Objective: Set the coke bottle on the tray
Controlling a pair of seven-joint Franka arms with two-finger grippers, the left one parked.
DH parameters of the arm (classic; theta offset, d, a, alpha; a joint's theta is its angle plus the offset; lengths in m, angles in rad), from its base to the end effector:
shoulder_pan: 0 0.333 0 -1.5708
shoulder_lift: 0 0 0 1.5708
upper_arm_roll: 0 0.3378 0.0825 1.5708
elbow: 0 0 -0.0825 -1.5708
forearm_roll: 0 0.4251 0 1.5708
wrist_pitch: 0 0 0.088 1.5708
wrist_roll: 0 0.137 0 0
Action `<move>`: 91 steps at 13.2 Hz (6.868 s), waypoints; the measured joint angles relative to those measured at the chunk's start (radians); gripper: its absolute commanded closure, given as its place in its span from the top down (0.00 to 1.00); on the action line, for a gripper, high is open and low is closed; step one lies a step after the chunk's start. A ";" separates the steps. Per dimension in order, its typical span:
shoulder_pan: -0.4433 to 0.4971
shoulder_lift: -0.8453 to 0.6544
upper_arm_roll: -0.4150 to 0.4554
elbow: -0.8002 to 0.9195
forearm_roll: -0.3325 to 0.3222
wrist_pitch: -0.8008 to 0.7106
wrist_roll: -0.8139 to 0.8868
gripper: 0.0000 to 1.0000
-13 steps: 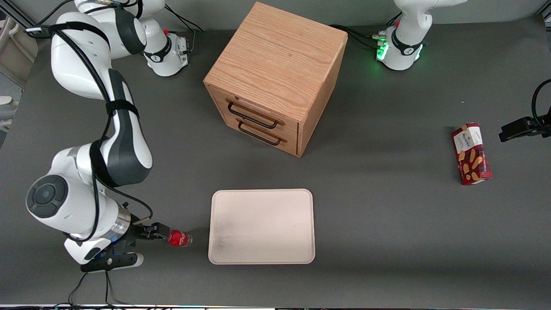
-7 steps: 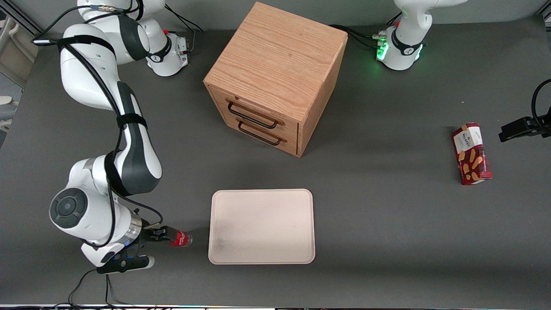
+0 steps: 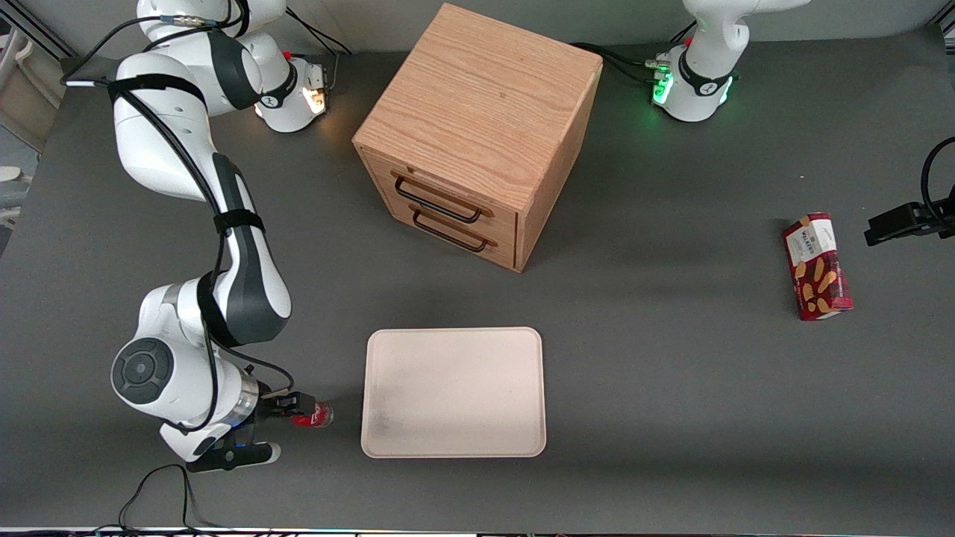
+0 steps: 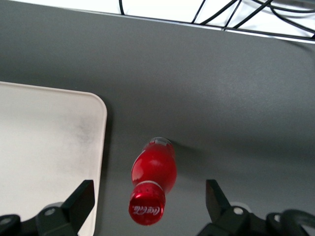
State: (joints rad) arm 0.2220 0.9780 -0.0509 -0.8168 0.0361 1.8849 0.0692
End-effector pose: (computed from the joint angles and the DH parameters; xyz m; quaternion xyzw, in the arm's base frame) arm 0.8425 0.1680 0.3112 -0.9973 -0.0582 -0.0455 0.0023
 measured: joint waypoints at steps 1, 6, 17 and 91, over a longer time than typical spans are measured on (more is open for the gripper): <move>0.000 0.001 0.000 -0.003 0.000 0.001 0.000 1.00; 0.001 0.006 0.000 -0.008 0.000 0.006 0.000 1.00; 0.001 0.010 0.000 -0.008 0.000 0.007 0.000 0.00; 0.025 -0.680 -0.013 -0.330 -0.003 -0.325 0.198 1.00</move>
State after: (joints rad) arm 0.2474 0.2976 -0.0637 -1.1468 0.0332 1.5594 0.2672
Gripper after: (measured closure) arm 0.000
